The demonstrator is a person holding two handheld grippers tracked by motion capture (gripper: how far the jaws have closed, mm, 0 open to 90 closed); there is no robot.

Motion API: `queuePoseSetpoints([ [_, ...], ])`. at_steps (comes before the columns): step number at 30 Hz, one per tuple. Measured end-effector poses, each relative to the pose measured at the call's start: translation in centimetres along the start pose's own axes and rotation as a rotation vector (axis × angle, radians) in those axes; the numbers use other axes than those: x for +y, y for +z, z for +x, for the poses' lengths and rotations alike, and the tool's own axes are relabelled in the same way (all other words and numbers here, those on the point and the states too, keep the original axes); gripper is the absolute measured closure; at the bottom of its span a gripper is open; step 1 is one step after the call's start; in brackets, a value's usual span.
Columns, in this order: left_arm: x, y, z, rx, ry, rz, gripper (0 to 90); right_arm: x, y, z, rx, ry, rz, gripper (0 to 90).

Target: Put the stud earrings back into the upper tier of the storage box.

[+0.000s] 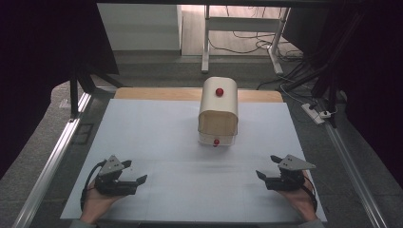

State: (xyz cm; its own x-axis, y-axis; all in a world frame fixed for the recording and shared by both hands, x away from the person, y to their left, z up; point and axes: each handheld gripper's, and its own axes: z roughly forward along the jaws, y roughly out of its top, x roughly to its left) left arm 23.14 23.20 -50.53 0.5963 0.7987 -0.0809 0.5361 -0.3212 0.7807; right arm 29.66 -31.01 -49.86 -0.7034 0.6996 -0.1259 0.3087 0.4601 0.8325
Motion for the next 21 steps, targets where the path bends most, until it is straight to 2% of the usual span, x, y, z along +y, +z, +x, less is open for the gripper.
queuePoseSetpoints([
  [3, -0.05, -0.07, 0.1, 0.0, -0.001, -0.002, 17.9, -0.04, 0.02, 0.02, 0.024, 0.0, -0.005, 20.4],
  [11, -0.01, -0.21, 0.33, 0.003, 0.004, -0.001, 19.4, -0.05, 0.04, 0.17, 0.045, -0.004, -0.012, 22.2],
  [21, 0.09, -0.35, 0.38, 0.0, 0.003, -0.003, 20.2, -0.17, 0.08, 0.24, 0.048, -0.008, -0.006, 23.3],
])
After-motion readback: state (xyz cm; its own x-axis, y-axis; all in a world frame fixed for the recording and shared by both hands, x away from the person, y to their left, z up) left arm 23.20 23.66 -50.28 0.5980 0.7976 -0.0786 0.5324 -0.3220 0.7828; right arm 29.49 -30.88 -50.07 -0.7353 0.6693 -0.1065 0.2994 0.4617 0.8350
